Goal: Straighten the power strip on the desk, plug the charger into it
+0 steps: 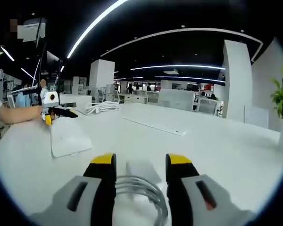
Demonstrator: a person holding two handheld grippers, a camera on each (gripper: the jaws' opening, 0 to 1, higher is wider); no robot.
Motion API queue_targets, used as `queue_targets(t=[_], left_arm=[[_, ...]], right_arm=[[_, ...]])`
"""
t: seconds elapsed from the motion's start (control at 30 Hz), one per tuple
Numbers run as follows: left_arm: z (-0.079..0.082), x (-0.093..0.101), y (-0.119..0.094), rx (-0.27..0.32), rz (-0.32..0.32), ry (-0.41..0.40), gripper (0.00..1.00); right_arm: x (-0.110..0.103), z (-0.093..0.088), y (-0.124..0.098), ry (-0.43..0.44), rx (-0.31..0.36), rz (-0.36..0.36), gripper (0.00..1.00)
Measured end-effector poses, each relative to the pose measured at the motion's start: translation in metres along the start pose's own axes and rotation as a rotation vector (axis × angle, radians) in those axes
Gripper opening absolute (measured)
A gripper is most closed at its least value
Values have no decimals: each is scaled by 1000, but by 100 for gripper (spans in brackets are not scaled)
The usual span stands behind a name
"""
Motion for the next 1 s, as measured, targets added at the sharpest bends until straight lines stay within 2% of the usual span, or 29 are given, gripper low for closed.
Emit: queue_targets(t=[0.03,0.1,0.17,0.2,0.27,0.33,0.53,0.73,0.8,1.0], left_arm=[[0,0,0,0,0,0,74],[0,0,0,0,0,-1,74],[0,0,0,0,1,0,74],[0,0,0,0,1,0,74],[0,0,0,0,1,0,74],[0,-1,0,0,1,-1,74],[0,-1,0,0,-1,0,74],[0,-1,1,0,0,-1,74],[0,-1,1,-1,0,-1,74],[0,-1,1,-1,0,0,74]], right_arm=[[1,6,0,-7,3,-3,40],[7,16,-2,-59,-3,-13,32],[13,19,-4,-63,-11,-24,27],[19,19,-7,-53,-17,-40,27],[31,13,-12,20,-17,-82,29],[34,7,-13,29,-28,-79,30],[29,-7,-15,31,-85,-47,30],[18,-10,-14,91,-69,-2,29],[9,-11,-14,107,-64,28,29],[-12,-18,-14,79,-81,21,32]])
Point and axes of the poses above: the point that each gripper's makers call its tool centre point, and the gripper's own axes: y roughly forward along the fingers, x roughly to its right, z roughly out of its top, the point moved 4 cm from there along -y, roughly backward along the fingers, and after that the axes turned 15 degrees about z, right-handed, at the moved point
